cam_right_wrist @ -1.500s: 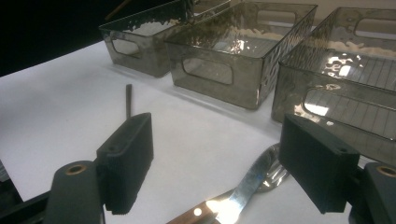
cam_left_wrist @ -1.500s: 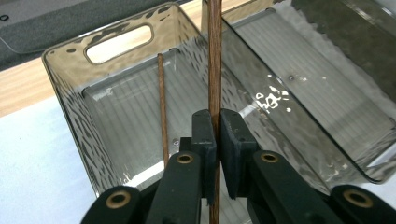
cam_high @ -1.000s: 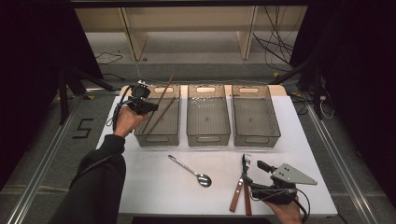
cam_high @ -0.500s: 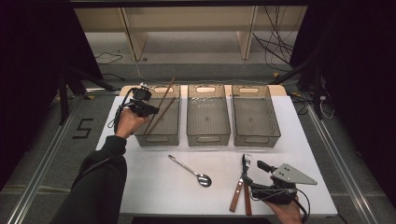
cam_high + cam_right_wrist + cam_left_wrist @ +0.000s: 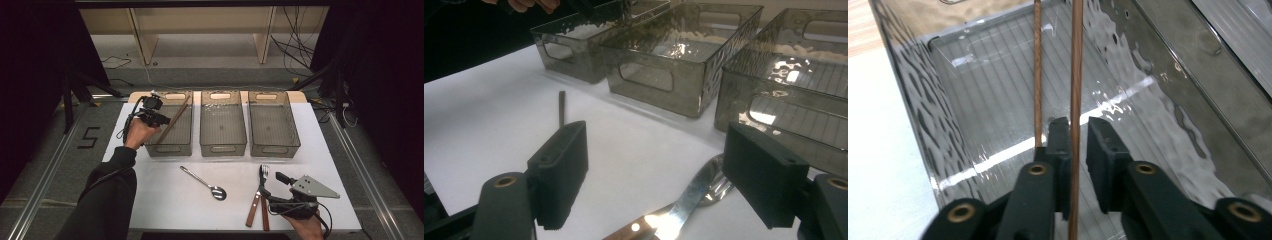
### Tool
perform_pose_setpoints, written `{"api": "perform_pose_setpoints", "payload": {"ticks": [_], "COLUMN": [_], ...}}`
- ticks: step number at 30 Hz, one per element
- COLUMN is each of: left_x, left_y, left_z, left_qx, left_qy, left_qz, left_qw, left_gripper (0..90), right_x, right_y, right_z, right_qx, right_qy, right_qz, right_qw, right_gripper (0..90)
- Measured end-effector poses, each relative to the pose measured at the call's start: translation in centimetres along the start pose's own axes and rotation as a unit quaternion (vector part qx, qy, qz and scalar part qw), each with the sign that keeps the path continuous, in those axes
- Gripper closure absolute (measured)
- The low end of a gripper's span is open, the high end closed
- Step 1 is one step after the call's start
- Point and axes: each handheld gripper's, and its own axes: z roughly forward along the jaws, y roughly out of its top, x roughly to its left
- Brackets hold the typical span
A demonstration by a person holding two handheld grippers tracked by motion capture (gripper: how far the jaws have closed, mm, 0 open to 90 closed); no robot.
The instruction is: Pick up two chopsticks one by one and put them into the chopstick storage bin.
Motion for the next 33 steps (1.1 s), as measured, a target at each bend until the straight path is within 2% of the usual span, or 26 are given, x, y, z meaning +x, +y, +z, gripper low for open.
{"api": "perform_pose_setpoints", "payload": {"ticks": [5, 14, 24, 28, 30, 33], "left_x": [0.0, -0.6, -1.2, -1.7, -1.9, -2.3], "left_y": [0.0, 0.0, -1.4, -2.4, -2.9, -3.8], "left_z": [-0.8, -2.6, -4.5, -5.3, -5.7, -6.3], "left_qx": [-0.013, -0.029, -0.055, -0.062, -0.066, -0.069], "left_qy": [-0.006, -0.018, -0.046, -0.045, -0.045, -0.05], "left_qz": [-0.013, -0.02, -0.03, -0.014, -0.014, -0.003], "left_qw": [0.9998, 0.9992, 0.997, 0.9969, 0.9967, 0.9964], "left_gripper": [66.9, 42.5, 31.2, 28.2, 26.9, 25.5], "right_x": [0.0, 0.0, 0.1, 0.1, 0.1, 0.2], "right_y": [0.0, 0.0, 0.0, 0.1, 0.1, 0.1], "right_z": [0.0, 0.0, 0.0, 0.0, 0.0, 0.0], "right_qx": [0.0, 0.0, 0.001, 0.001, 0.001, 0.003], "right_qy": [0.0, -0.001, 0.0, 0.001, 0.002, 0.004], "right_qz": [0.001, 0.001, 0.0, 0.0, 0.0, 0.001], "right_qw": [1.0, 1.0, 1.0, 1.0, 1.0, 1.0], "right_gripper": [27.0, 27.0, 27.0, 27.0, 27.0, 26.9]}}
